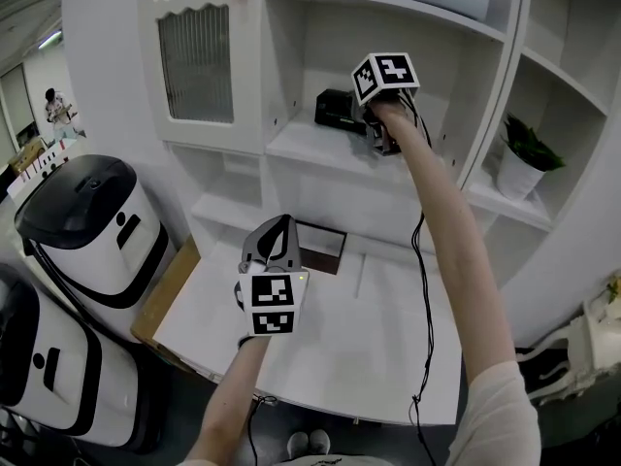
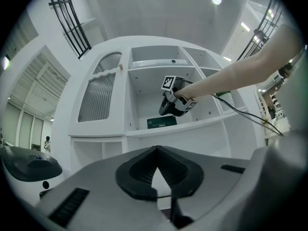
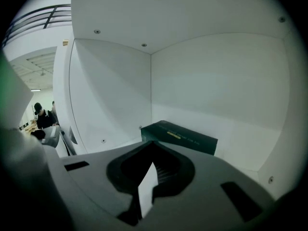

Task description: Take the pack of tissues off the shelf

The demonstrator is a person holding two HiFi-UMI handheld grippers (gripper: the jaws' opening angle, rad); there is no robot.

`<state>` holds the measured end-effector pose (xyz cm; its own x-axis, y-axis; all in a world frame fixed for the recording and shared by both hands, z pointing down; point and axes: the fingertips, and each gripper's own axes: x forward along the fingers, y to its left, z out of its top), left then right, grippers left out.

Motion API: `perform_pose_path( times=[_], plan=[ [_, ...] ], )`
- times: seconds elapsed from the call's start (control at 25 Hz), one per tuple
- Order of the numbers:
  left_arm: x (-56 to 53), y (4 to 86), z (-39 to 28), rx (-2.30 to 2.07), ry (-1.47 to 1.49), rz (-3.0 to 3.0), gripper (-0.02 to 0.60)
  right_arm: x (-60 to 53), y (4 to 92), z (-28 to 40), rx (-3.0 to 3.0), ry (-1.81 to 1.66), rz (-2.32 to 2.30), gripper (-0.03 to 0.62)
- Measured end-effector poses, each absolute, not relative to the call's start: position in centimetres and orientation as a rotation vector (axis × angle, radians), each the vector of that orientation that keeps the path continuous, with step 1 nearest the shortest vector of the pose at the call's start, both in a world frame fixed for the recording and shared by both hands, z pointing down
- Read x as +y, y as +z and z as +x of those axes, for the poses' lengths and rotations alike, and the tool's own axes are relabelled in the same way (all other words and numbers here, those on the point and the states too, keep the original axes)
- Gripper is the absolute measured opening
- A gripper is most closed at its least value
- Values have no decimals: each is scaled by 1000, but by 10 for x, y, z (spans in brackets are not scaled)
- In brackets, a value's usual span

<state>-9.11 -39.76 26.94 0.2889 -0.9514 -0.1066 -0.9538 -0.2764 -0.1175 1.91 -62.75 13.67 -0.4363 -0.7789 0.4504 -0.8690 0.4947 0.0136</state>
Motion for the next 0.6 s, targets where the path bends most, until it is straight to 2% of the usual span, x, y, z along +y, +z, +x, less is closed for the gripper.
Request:
perform_pose_path(
  times=[0.28,0.6],
  plan=[
    [-386,248,-84,1756,124,-2398,-2,-570,74,27,-2586,92,1406,3],
    [-332,206,-69,1670,332,-2371,-2,-395,44,73,-2727,-541,1601,3]
  ],
)
